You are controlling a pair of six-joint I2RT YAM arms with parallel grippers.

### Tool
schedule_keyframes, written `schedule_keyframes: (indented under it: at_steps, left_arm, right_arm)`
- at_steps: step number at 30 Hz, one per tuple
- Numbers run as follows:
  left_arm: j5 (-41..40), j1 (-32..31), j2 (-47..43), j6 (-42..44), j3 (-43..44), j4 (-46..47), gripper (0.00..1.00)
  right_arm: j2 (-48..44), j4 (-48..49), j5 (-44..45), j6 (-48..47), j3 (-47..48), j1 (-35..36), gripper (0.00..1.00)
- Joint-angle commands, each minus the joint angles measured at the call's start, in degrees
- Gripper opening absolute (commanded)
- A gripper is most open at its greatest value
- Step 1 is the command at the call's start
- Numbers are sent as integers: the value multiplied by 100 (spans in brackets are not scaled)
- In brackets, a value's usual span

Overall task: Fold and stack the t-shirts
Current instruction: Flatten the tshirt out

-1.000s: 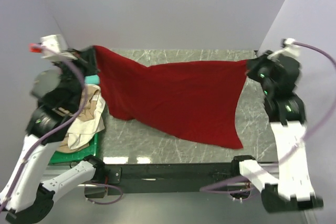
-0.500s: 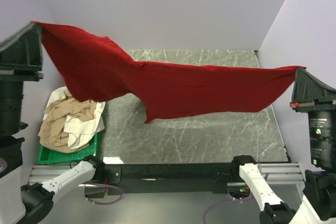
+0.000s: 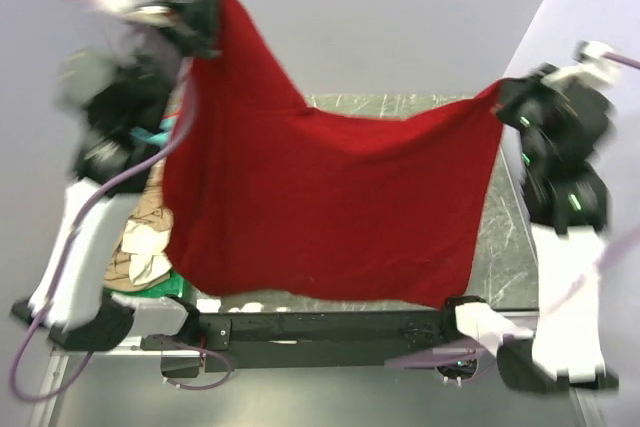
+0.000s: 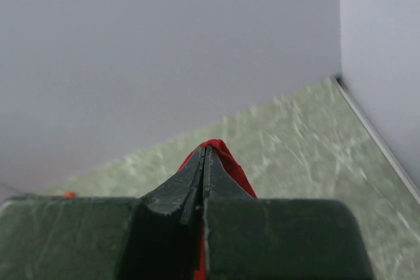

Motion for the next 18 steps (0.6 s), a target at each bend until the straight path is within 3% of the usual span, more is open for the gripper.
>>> schedule_keyframes:
  at_steps: [1,7,18]
  left_arm:
    - [-159,27,269,379,-168,263,0]
    - [201,28,437,468,-116,184,0]
    - [1210,36,-1004,-60,-239,755,1]
  right_arm:
    - [277,426,450,-214,-99,-53,0]
    - [130,453,389,-215,-135,-70,0]
    - [-733,84,275,-382,761,-70,0]
